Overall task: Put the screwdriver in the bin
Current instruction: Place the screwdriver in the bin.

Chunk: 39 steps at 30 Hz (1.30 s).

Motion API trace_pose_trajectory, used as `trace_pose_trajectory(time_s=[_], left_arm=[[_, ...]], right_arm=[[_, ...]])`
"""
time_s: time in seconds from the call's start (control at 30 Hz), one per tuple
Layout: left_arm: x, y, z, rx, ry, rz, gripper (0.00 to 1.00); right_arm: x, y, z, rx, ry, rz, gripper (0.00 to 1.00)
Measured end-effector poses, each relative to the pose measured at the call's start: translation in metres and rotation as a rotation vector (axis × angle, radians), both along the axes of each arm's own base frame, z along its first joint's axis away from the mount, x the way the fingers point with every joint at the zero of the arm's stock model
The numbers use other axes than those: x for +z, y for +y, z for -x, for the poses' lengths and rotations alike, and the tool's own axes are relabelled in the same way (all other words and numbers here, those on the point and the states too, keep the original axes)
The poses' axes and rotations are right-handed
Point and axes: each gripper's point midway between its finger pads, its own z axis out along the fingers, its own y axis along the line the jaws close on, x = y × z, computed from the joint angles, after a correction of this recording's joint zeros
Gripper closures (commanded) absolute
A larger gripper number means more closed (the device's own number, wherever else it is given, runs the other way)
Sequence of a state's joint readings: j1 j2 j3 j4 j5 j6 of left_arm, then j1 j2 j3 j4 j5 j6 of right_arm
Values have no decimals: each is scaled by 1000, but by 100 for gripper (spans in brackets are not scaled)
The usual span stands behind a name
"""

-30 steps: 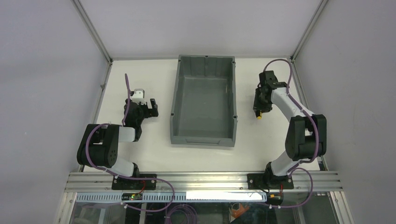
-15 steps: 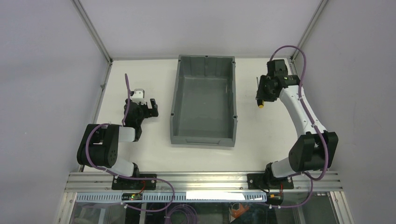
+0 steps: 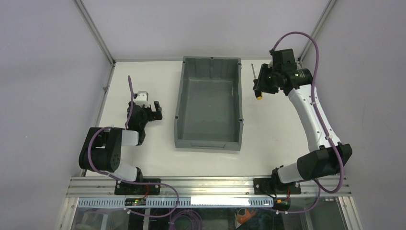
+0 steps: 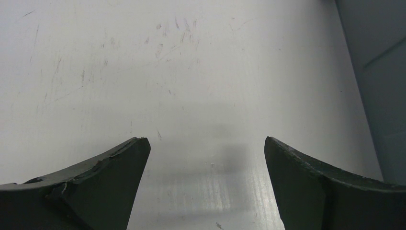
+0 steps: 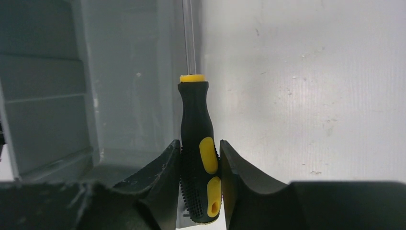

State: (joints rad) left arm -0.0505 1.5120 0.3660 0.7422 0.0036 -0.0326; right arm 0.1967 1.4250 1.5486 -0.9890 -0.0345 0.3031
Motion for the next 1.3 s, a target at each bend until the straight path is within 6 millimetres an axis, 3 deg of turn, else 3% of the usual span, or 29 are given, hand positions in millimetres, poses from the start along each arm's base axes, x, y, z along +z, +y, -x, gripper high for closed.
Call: trace_pose_trajectory(time_s=[0.27, 0.47, 0.87, 1.1, 1.3], left_arm=[[0, 0, 0, 0, 0, 0, 1], [0, 0, 0, 0, 0, 0, 1], [0, 0, 0, 0, 0, 0, 1], [0, 0, 0, 0, 0, 0, 1], [0, 0, 0, 0, 0, 0, 1]], right_arm=[[35, 51, 2, 92, -63, -53, 100], [33, 94, -4, 141, -48, -58, 100], [-25, 160, -13, 153, 58, 15, 100], [-55, 179, -24, 113, 64, 52, 100], [-98, 188, -33, 71, 92, 107, 100]])
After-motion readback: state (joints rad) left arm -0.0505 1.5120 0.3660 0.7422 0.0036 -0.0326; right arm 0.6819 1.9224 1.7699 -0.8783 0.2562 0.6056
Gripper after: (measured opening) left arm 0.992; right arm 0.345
